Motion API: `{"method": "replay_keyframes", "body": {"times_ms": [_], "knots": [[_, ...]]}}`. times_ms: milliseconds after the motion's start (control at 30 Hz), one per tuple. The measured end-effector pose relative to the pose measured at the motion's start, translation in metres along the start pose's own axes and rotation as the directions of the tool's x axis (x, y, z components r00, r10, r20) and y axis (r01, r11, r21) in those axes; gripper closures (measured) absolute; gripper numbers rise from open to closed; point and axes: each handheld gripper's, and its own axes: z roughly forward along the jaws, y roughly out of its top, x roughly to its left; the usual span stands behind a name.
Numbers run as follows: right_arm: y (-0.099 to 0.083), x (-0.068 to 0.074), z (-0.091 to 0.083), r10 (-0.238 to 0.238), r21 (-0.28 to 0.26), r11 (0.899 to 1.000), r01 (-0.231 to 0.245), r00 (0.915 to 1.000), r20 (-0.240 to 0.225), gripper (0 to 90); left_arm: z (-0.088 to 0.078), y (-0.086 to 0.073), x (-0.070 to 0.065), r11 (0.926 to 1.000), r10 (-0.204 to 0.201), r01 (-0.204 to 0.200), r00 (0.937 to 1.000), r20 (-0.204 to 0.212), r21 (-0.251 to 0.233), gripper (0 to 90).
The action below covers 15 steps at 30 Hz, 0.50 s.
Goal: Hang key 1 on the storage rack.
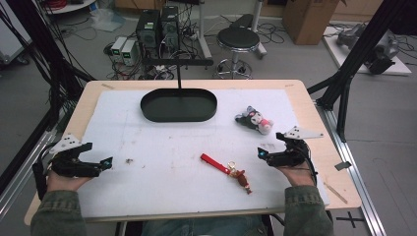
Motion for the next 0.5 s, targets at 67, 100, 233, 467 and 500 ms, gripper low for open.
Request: {"method": "replay_keyframes", "body": {"times_ms": [67, 100, 233, 467, 500], "knots": [[0.0, 0.0003, 0.0, 0.002, -0.001, 1.0, -0.002, 1.0, 0.0, 0.6, -0.0002, 0.0, 0.0002, 1.0, -0.001, 0.001, 1.0, 0.001, -0.003, 2.0], [0.0, 0.0003, 0.0, 0.002, -0.001, 1.0, -0.002, 1.0, 0.0, 0.6, -0.0004, 0.0, 0.0004, 1.0, -0.003, 0.003, 1.0, 0.0, -0.004, 2.0], [-0.0011, 0.0, -0.0001, 0.001, -0.002, 1.0, -0.001, 1.0, 0.001, 0.6, -0.0008, 0.0, 0.0005, 0.9999, -0.003, 0.003, 1.0, 0.002, -0.013, 2.0], [-0.0013, 0.0011, 0.0015, -0.003, 0.006, 1.0, 0.003, 1.0, -0.002, 0.6, -0.0018, -0.0005, 0.0017, 0.9998, -0.014, 0.014, 0.9999, 0.0, -0.017, 2.0], [-0.0013, 0.0011, 0.0015, -0.003, 0.006, 1.0, 0.003, 1.0, -0.002, 0.6, -0.0017, -0.0006, 0.0016, 0.9998, -0.013, 0.013, 0.9999, -0.001, -0.015, 2.0]]}}
